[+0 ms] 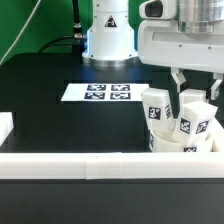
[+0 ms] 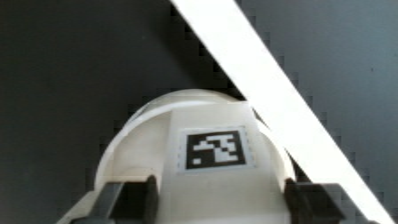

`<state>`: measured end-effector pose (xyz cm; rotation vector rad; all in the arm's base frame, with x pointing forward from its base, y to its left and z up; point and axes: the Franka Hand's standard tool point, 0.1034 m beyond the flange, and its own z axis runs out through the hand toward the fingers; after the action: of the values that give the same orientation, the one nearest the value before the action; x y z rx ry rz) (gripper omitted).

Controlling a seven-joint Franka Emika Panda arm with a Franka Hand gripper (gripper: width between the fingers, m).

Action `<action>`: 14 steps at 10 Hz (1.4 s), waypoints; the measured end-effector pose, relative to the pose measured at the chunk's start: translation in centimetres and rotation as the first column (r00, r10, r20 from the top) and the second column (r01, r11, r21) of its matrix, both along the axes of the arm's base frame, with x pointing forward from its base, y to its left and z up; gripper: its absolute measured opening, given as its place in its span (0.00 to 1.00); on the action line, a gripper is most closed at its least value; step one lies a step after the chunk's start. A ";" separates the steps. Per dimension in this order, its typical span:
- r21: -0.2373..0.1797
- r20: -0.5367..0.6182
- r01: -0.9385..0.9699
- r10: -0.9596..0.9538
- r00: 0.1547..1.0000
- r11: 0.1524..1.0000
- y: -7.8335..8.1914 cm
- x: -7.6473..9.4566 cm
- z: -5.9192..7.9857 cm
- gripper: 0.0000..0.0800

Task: Assemble stool

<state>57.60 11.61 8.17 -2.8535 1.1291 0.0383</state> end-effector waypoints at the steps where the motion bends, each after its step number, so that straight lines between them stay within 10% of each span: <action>1: 0.009 -0.009 0.103 -0.103 0.995 0.995 0.2 0.0 0.0 0.42; 10: -0.003 -0.124 0.822 -0.816 0.564 0.569 1.1 -0.3 0.0 0.42; 13: 0.003 -0.129 0.819 -0.811 0.570 0.574 1.1 -0.3 0.1 0.42; 14: 0.014 -0.129 0.775 -0.767 0.629 0.632 1.1 -0.2 1.1 0.62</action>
Offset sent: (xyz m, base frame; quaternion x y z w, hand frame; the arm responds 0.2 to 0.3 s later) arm -0.0073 0.0081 -0.0062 0.0003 -0.0204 0.3078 0.9512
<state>57.39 12.75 9.23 -2.0680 2.2246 0.1823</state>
